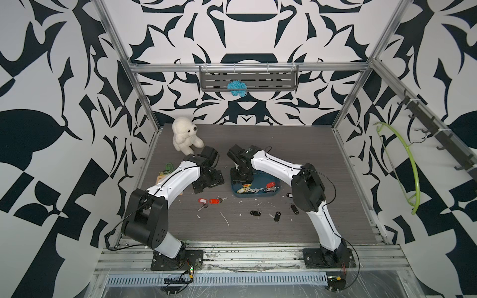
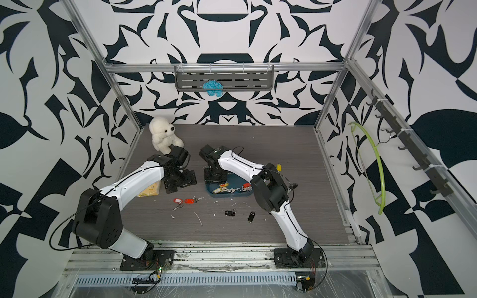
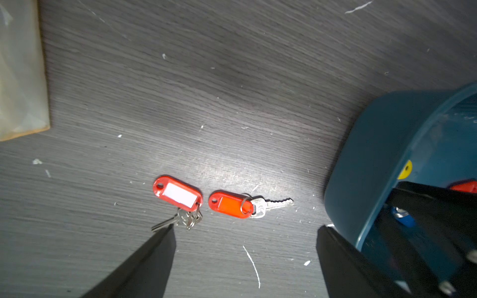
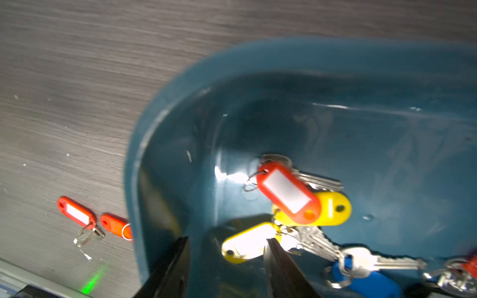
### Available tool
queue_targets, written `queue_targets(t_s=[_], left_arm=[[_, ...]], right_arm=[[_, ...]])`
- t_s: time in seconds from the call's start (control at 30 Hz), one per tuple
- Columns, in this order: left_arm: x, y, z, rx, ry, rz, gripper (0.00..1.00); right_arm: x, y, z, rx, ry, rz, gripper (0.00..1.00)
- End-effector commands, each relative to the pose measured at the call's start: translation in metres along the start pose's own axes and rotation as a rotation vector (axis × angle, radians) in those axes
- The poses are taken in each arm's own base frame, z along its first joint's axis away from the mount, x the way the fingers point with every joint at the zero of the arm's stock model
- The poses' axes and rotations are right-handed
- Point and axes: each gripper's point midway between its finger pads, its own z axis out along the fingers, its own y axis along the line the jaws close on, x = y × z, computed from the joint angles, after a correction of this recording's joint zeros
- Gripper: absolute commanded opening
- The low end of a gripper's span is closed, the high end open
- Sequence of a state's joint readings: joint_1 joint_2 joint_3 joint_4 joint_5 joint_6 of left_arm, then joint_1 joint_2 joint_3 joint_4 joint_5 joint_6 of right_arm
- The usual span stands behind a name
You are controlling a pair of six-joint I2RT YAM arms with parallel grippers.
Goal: Take the keys out of the storage box
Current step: Pick up the key from the storage box.
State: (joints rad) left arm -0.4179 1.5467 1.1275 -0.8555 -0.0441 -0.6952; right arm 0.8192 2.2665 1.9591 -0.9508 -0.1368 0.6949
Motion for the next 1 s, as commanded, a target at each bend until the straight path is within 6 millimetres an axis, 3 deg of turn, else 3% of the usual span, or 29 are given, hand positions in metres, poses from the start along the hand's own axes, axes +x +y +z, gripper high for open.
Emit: queue_targets(t_s=[0.0,0.37,0.63,0.97], left_arm=[[0.006,0.005,-0.004,0.003,0.006,0.0,0.93],[0.008,0.003,-0.005,0.021,0.005,0.005,0.93],[0.009,0.003,-0.004,0.026,0.01,0.005,0.93],[0.012,0.005,-0.002,0.025,0.015,0.006,0.93]], right_arm=[[-0.005,0.001,-0.008,0.053,-0.034,-0.004,0.52],[-0.02,-0.011,-0.003,0.172,-0.078,-0.033,0.48],[-0.035,-0.007,0.003,0.166,-0.141,-0.038,0.47],[-0.036,-0.009,0.01,0.18,-0.136,-0.033,0.43]])
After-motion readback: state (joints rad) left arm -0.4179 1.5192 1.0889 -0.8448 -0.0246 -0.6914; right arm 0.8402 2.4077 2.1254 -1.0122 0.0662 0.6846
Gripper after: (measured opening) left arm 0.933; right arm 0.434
